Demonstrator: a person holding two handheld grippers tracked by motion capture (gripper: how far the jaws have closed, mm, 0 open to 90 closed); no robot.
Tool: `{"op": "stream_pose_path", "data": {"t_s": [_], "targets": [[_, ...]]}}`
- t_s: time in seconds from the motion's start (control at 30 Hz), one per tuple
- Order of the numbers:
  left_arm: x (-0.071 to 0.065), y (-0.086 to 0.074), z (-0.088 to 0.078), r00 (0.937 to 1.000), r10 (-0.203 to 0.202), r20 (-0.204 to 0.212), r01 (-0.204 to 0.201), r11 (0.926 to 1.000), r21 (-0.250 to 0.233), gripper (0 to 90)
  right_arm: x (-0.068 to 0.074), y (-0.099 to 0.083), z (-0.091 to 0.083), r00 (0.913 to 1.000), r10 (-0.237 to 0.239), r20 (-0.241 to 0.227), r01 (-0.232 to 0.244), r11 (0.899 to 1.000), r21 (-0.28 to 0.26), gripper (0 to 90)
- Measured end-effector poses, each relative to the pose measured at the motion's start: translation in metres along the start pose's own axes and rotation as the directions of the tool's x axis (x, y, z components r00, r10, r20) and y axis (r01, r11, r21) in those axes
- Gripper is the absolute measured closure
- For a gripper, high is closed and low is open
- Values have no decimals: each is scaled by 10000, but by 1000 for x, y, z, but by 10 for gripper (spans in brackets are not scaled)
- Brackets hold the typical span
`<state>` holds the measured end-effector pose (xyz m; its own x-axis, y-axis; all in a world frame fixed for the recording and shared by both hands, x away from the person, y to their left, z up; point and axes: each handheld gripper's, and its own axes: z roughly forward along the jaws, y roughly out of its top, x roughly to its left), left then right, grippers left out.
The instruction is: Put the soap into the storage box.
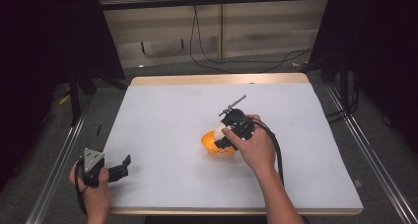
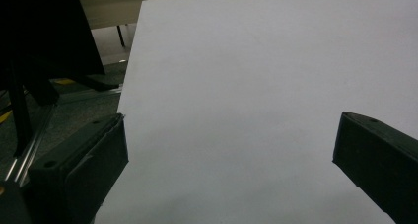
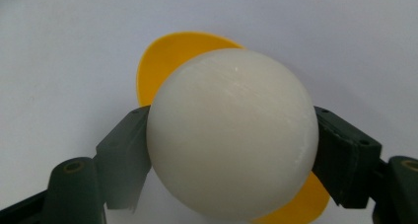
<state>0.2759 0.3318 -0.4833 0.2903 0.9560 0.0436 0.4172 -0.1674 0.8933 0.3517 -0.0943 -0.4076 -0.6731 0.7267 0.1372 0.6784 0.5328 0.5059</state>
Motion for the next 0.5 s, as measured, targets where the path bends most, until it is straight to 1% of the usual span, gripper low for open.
{"op": "stream_pose_path", "data": {"t_s": [0.1,0.13,0.2,0.27,0.4,0.5], "targets": [[0,0,0,10000,7,-1,-7,10000,5,0,1,2,4,10000,88,10,-88,9999,102,239],[0,0,0,10000,65,9,-65,10000,42,0,2,2,6,9999,139,16,-139,9998,137,238],[0,0,0,10000,4,-11,-4,10000,12,0,3,3,8,9999,136,37,-137,9997,181,238],[1,0,0,10000,22,18,-22,10000,22,0,3,4,9,10000,61,7,-62,9998,204,238],[1,0,0,10000,40,29,-40,10000,50,0,4,5,11,9999,110,27,-111,9996,278,237],[1,0,0,10000,32,24,-33,10000,48,0,3,4,14,9996,250,127,-254,9991,345,237]]}}
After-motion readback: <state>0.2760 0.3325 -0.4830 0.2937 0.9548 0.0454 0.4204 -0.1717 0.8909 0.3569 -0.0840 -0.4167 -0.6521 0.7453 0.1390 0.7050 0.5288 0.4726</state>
